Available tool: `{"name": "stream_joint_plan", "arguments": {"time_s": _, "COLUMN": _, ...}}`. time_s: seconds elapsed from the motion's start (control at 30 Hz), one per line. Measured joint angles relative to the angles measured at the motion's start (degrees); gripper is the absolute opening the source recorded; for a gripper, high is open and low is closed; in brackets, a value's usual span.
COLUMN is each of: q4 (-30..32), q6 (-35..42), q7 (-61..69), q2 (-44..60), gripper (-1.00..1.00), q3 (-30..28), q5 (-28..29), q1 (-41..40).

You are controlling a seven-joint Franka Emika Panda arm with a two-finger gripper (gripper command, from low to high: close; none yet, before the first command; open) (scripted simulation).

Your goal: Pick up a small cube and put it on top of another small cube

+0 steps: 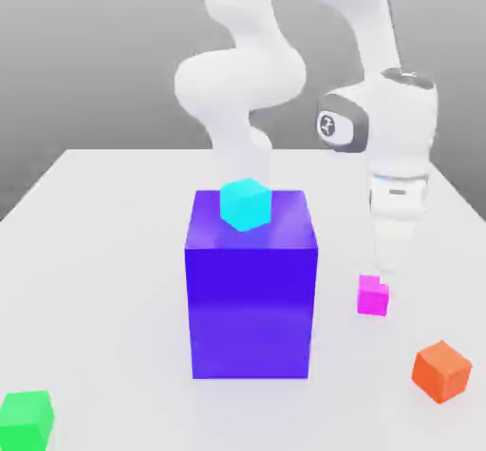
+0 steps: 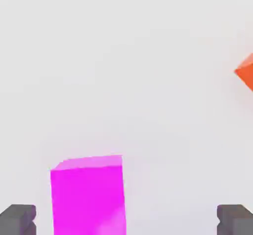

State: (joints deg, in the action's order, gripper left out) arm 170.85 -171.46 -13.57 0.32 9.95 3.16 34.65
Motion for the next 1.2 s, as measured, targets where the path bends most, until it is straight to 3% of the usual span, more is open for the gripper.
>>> {"name": "stream_joint_plan", "arguments": {"time_s": 0.07, "q4": -0.66, "q6": -3.4, "q7": -3.54, "q2": 4.3, "gripper": 0.0, "q3": -4.89, "q5": 5.18, "q1": 3.46}}
{"name": "stream_joint_plan", "arguments": {"time_s": 0.17, "q4": -1.74, "q6": -8.54, "q7": -4.64, "q2": 10.53, "gripper": 0.0, "q3": -10.55, "q5": 6.64, "q1": 8.89}}
{"name": "stream_joint_plan", "arguments": {"time_s": 0.2, "q4": -2.08, "q6": -10.18, "q7": -4.59, "q2": 12.52, "gripper": -1.0, "q3": -11.32, "q5": 6.56, "q1": 9.7}}
{"name": "stream_joint_plan", "arguments": {"time_s": 0.5, "q4": -1.64, "q6": -8.04, "q7": -4.72, "q2": 10.0, "gripper": -1.0, "q3": -10.89, "q5": 6.69, "q1": 9.27}}
{"name": "stream_joint_plan", "arguments": {"time_s": 0.7, "q4": 0.7, "q6": 1.73, "q7": 1.71, "q2": -2.09, "gripper": -1.0, "q3": -7.1, "q5": -2.13, "q1": 7.92}}
{"name": "stream_joint_plan", "arguments": {"time_s": 0.77, "q4": 0.55, "q6": 3.58, "q7": 1.8, "q2": -4.5, "gripper": -1.0, "q3": -7.07, "q5": -1.98, "q1": 8.27}}
{"name": "stream_joint_plan", "arguments": {"time_s": 1.0, "q4": -12.47, "q6": 8.35, "q7": -1.55, "q2": 1.76, "gripper": -1.0, "q3": -14.2, "q5": 0.94, "q1": -3.57}}
{"name": "stream_joint_plan", "arguments": {"time_s": 1.2, "q4": -24.13, "q6": 14.5, "q7": -0.5, "q2": 8.75, "gripper": -1.0, "q3": -21.58, "q5": -2.71, "q1": -14.4}}
